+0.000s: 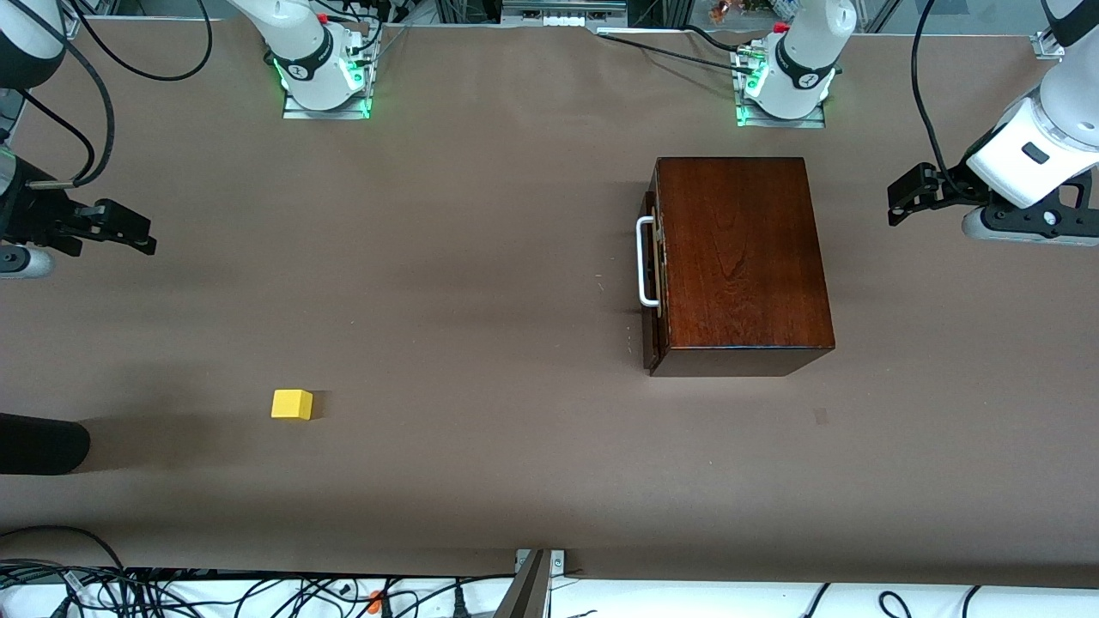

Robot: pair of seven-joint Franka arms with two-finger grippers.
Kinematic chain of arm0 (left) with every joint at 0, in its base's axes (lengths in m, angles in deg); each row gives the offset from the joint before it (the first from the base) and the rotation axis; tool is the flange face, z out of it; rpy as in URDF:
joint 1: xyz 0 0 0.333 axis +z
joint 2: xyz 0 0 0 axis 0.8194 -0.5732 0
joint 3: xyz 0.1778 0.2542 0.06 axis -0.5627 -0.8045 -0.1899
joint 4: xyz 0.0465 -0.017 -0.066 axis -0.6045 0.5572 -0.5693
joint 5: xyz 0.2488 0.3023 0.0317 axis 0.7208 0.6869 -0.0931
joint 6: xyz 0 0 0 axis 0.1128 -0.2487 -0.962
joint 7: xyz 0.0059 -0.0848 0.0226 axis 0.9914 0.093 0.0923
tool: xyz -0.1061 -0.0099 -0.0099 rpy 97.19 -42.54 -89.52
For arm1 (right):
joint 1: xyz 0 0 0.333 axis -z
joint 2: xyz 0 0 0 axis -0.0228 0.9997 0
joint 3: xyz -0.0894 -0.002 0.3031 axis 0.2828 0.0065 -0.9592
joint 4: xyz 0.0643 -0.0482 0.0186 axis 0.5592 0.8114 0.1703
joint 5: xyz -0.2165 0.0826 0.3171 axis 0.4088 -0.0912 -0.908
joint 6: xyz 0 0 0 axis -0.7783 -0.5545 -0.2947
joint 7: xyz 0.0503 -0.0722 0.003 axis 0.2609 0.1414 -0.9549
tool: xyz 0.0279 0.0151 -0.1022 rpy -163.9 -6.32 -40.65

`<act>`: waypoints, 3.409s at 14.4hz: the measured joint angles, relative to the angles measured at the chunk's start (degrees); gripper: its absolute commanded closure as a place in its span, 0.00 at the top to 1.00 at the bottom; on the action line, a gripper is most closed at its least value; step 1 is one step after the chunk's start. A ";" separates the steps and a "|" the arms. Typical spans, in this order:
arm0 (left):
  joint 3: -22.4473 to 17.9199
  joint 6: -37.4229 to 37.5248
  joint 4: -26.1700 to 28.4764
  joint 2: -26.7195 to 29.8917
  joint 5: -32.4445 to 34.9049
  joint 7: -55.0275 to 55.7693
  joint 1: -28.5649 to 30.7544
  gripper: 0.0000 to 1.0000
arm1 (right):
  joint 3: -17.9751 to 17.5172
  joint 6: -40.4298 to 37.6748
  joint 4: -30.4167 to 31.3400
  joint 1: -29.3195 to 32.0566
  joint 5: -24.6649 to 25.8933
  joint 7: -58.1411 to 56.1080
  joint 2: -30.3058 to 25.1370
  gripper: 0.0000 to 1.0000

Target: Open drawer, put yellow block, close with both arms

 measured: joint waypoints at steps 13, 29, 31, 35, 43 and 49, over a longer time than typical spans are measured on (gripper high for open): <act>-0.04 0.07 0.00 -0.05 0.00 0.00 0.02 1.00 | 0.38 0.00 0.00 0.01 0.00 0.00 -0.14 1.00; 0.00 2.03 -0.03 -0.09 -0.59 0.00 0.00 1.00 | 0.38 0.00 0.00 0.01 0.00 0.00 -0.14 1.00; 0.03 2.58 -0.03 -0.32 -0.93 0.00 -0.05 1.00 | 0.38 0.00 0.00 0.01 0.00 0.00 -0.14 1.00; 0.14 6.37 -0.04 -2.90 -0.95 -0.10 -0.29 1.00 | 0.38 0.00 0.00 0.01 0.00 0.00 -0.14 1.00; 8.99 -2.27 -0.27 -9.32 -1.25 5.75 -4.35 1.00 | 0.36 0.00 0.00 0.00 0.00 0.00 -0.13 1.00; 11.28 -6.15 -6.35 -18.71 0.93 22.66 -16.78 1.00 | -0.02 0.04 0.03 -0.18 0.00 -0.01 0.28 1.00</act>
